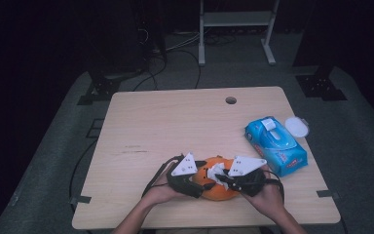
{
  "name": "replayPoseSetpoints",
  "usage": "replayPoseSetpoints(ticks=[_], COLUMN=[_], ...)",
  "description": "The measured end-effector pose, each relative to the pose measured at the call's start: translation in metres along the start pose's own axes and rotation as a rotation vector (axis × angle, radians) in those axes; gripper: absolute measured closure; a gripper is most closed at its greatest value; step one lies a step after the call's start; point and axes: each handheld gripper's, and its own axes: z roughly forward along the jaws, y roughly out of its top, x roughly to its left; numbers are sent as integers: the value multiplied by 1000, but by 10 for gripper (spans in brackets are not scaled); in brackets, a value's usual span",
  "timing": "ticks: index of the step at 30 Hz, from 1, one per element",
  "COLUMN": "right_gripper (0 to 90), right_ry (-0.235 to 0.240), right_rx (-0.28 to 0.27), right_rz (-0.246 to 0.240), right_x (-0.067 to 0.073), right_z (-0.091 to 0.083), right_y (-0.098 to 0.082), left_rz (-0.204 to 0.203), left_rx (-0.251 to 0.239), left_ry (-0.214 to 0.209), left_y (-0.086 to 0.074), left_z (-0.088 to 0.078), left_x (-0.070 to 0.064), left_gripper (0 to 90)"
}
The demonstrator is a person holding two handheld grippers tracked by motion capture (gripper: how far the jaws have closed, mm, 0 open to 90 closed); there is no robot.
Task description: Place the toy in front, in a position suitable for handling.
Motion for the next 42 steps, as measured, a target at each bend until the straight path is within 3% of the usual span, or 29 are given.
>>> replayPoseSetpoints(ticks=[2,3,7,12,13,15,17,19,23,27,31,34,36,40,42], right_gripper=[805,805,805,805,805,804,804,804,805,804,804,805,805,805,805], right_ry=[8,1,-27,-20,12,12,1,13,8,63,82,79,37,21,26], right_rx=[-1,3,21,14,-9,-10,7,2,10,-14,-13,-12,-10,-9,-13], right_rz=[30,38,75,65,58,25,9,46,76,73,28,45,73,108,104], right_x=[-7,-10,-21,-17,-13,-9,-9,-14,-20,-13,-6,-9,-17,-25,-24], right_z=[-3,-4,-10,-7,-5,-4,-4,-6,-11,-17,-15,-13,-10,-8,-10], right_y=[-4,-7,-20,-19,-14,-8,-8,-13,-23,-25,-20,-20,-22,-23,-23], left_rz=[-12,-42,-57,-14,1,25,9,-19,-62,-100,-88,-70,-57,-83,-103], left_rx=[6,21,21,-32,-42,-10,-10,-4,10,8,8,6,3,0,3], left_ry=[6,6,-4,-13,-24,-10,-13,-5,15,28,23,9,-12,-3,18], left_y=[-1,-3,-6,4,8,7,5,0,-4,-7,-8,-9,-9,-10,-10], left_z=[-1,-3,-5,-8,-5,-1,-1,-3,-6,-7,-7,-7,-7,-8,-8], left_x=[2,6,9,6,3,1,3,8,13,17,15,15,14,16,17], left_gripper=[288,294,298,225,230,253,277,303,318,319,322,348,353,353,352])
